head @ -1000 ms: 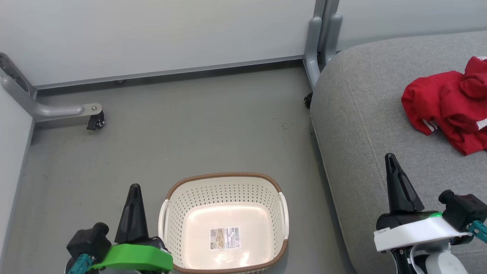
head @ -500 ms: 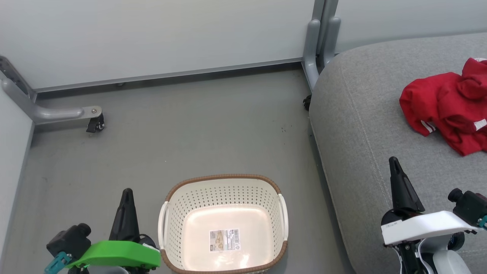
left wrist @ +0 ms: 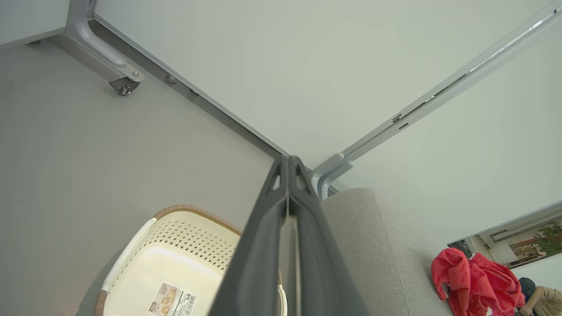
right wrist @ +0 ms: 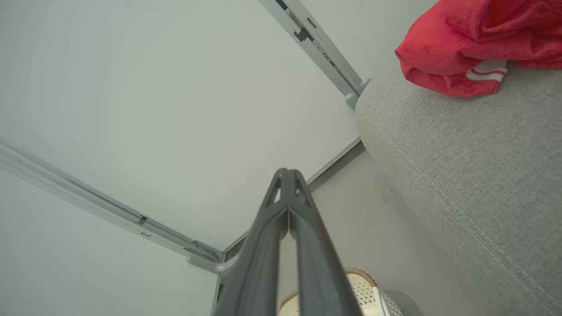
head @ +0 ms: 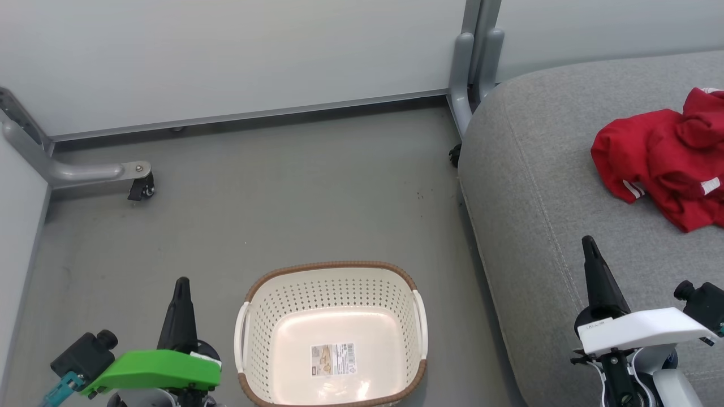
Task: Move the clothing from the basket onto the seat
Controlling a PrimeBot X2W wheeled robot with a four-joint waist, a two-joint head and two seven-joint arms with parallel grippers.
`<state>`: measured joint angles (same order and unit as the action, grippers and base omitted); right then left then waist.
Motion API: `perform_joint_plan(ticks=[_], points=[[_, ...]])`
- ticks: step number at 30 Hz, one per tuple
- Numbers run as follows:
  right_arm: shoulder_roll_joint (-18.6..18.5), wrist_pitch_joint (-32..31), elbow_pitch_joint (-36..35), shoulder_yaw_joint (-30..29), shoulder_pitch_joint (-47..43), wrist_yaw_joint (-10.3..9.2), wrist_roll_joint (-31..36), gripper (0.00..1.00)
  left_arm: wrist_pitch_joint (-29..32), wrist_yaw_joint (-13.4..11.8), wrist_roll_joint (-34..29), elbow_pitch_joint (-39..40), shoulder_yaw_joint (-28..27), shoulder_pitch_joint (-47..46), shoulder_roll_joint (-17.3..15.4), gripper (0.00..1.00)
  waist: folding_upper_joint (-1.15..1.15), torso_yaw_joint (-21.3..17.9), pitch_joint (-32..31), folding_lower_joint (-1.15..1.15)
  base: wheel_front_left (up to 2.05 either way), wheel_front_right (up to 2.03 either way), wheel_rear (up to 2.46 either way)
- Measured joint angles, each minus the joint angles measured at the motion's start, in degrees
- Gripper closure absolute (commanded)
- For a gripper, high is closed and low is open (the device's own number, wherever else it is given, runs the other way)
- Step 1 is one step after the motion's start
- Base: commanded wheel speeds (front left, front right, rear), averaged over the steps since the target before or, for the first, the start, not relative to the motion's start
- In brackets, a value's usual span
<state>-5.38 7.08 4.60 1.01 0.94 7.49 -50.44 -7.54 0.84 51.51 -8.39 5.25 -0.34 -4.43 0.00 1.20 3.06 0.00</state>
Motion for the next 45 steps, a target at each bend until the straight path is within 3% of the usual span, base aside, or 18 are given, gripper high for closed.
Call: perform_joint_plan(ticks=[45], points=[[0.36,-7.10,5.72,-2.99,2.92,-0.01,-26.96,1.00,7.02,3.99,26.73,-3.27,-5.25,-3.01,-0.29,1.00,0.00,-0.63,-1.51,0.00,0.00,0.00,0.00]])
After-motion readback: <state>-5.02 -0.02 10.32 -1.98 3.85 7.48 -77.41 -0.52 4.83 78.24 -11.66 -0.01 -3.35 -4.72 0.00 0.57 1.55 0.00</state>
